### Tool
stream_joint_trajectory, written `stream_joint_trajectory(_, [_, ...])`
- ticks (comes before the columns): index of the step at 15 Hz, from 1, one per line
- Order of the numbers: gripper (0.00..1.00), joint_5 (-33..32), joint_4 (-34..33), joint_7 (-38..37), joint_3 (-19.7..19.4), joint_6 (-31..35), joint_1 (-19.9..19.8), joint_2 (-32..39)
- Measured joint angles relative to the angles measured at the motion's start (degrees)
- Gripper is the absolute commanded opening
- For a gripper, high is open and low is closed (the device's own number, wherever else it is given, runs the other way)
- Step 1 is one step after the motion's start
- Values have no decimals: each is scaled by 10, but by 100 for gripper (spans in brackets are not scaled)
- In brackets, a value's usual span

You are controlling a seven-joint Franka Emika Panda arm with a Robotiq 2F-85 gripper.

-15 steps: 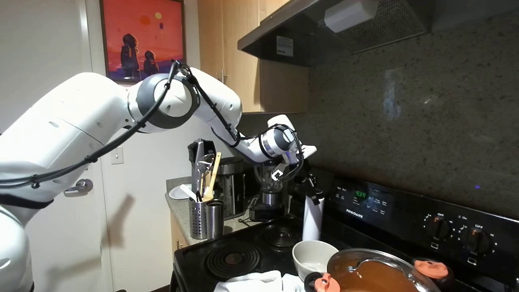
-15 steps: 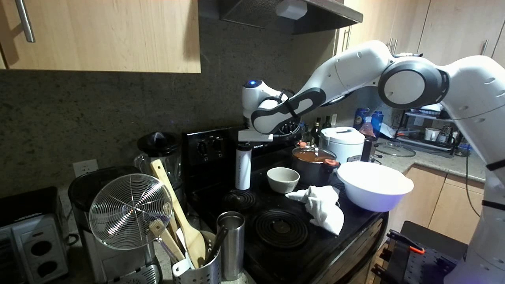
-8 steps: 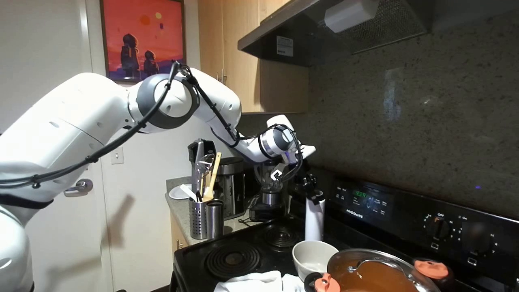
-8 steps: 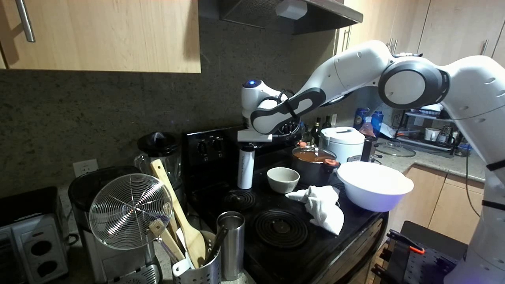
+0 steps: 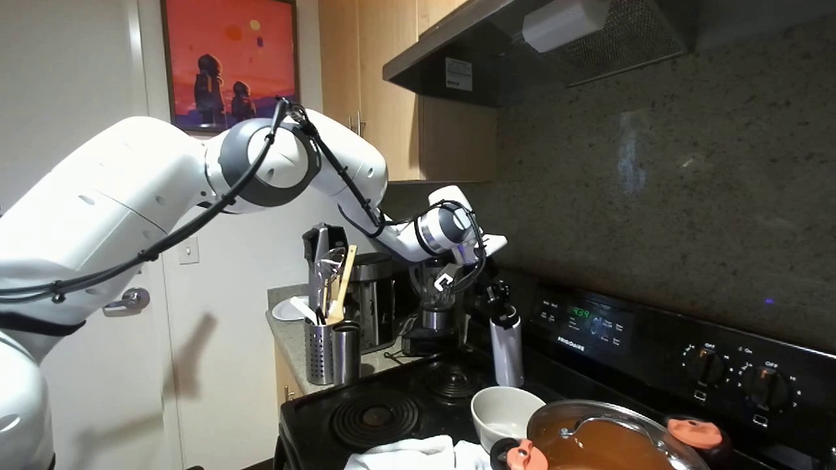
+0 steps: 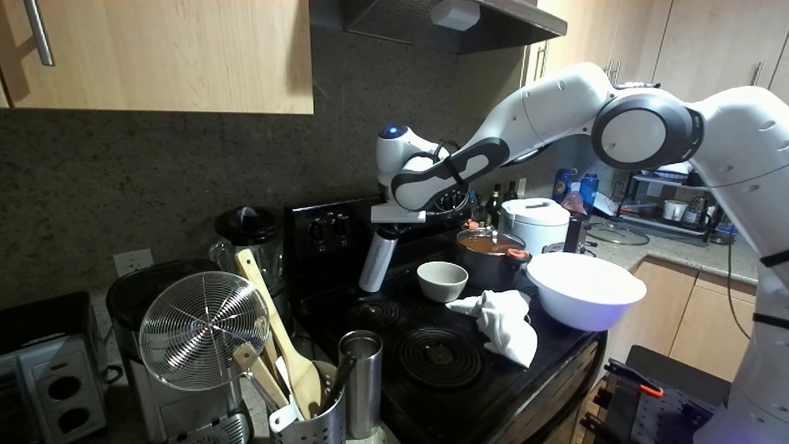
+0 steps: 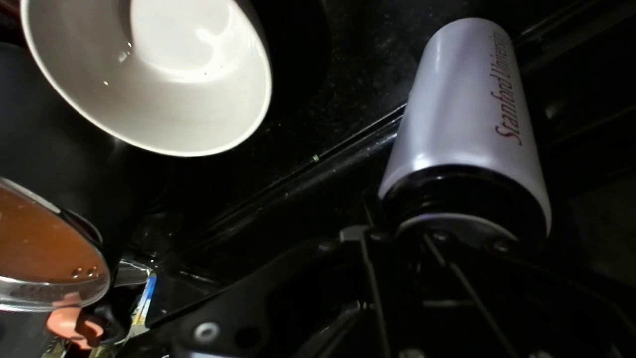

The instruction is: Move the white bottle closer to the silver bottle then move the large white bowl to the back left of the stove, then move the small white bowl to the front left of the stove

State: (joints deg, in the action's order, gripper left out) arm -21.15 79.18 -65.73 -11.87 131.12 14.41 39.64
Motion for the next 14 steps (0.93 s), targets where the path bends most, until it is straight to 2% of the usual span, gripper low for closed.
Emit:
stream_joint_trajectory(4, [6, -1, 4, 0, 0, 0, 13, -13])
stream_joint_trajectory(7, [6, -11, 16, 19, 11, -18, 30, -55])
stream_joint_trajectory(11, [6, -25, 48, 111, 59, -75, 45, -145])
stream_joint_trajectory(14, [6, -59, 90, 152, 100, -79, 60, -207])
